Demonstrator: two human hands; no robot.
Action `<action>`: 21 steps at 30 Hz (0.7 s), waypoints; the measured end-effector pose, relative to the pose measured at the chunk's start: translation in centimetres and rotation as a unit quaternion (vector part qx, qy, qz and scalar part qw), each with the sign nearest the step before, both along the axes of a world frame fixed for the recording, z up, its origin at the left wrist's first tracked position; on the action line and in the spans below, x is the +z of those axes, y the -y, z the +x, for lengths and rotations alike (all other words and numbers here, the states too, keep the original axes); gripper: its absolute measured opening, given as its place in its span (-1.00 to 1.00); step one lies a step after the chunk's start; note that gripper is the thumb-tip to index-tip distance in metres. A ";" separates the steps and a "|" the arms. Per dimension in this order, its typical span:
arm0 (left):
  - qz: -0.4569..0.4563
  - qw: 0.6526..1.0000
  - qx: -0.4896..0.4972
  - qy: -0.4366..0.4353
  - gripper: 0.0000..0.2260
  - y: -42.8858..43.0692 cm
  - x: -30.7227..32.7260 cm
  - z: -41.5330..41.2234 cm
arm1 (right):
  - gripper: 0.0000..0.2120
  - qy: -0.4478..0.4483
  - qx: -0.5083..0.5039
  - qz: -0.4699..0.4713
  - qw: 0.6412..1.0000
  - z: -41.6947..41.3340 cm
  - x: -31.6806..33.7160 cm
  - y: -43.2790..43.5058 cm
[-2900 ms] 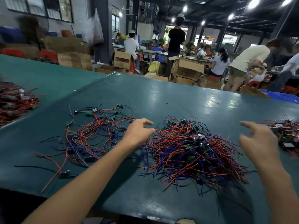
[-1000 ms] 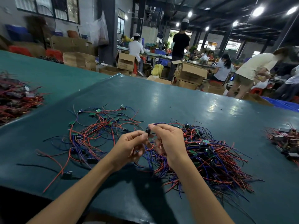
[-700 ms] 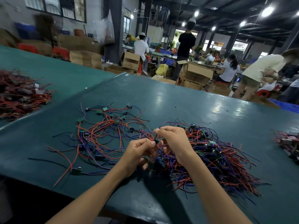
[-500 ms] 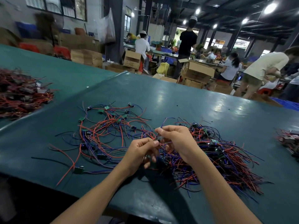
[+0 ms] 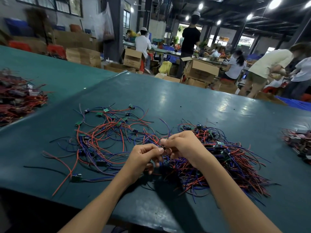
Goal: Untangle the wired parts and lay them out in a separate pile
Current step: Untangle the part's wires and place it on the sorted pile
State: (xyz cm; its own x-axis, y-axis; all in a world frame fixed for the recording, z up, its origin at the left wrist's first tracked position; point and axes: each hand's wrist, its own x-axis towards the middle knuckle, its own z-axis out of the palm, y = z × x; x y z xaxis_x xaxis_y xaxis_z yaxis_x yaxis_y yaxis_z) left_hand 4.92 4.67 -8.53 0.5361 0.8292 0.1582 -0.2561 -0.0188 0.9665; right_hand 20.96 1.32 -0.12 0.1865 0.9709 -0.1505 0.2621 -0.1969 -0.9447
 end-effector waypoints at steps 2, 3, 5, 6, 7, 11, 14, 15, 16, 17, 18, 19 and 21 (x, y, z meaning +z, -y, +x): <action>-0.018 1.000 -0.003 0.004 -0.78 -0.1 0.0 0.0 | -0.82 0.007 0.005 0.012 1.000 0.0 0.0 -0.1; -0.027 1.000 -0.004 0.006 -0.75 -0.2 0.1 0.0 | -0.83 0.001 0.002 0.021 1.000 0.0 -0.1 -0.2; -0.036 0.999 -0.008 0.004 -0.71 -0.4 0.0 -0.1 | -0.84 -0.030 -0.013 0.040 0.999 0.2 -0.3 -0.2; -0.038 0.999 -0.011 0.001 -0.71 -0.4 -0.1 -0.2 | -0.85 -0.040 -0.018 0.048 0.998 0.2 -0.4 -0.2; -0.040 0.999 -0.014 -0.002 -0.71 -0.5 -0.1 -0.2 | -0.85 -0.045 -0.022 0.056 0.997 0.2 -0.5 -0.2; -0.056 0.998 -0.027 -0.005 -0.71 -0.6 -0.1 -0.3 | -0.82 -0.065 -0.051 0.080 0.993 0.5 -0.2 -0.5; -0.064 0.997 -0.034 -0.005 -0.70 -0.6 0.1 -0.2 | -0.83 -0.080 -0.071 0.091 0.990 1.0 0.6 -1.0; -0.066 0.997 -0.034 -0.005 -0.70 -0.6 0.2 -0.2 | -0.84 -0.084 -0.070 0.090 0.990 1.0 0.7 -1.2; -0.067 0.997 -0.034 -0.005 -0.70 -0.6 0.3 -0.3 | -0.86 -0.090 -0.067 0.086 0.990 1.0 0.8 -1.3; -0.068 0.997 -0.033 -0.004 -0.70 -0.5 0.4 -0.3 | -0.87 -0.099 -0.065 0.080 0.990 1.0 0.9 -1.4; -0.069 0.997 -0.033 -0.003 -0.70 -0.5 0.4 -0.3 | -0.88 -0.111 -0.064 0.073 0.989 1.0 0.9 -1.5; -0.069 0.997 -0.033 -0.002 -0.71 -0.5 0.5 -0.4 | -0.89 -0.124 -0.066 0.067 0.988 1.0 1.0 -1.7; -0.067 0.997 -0.036 -0.002 -0.74 -0.3 0.7 -0.4 | -0.86 -0.154 -0.074 0.055 0.984 1.2 1.1 -1.9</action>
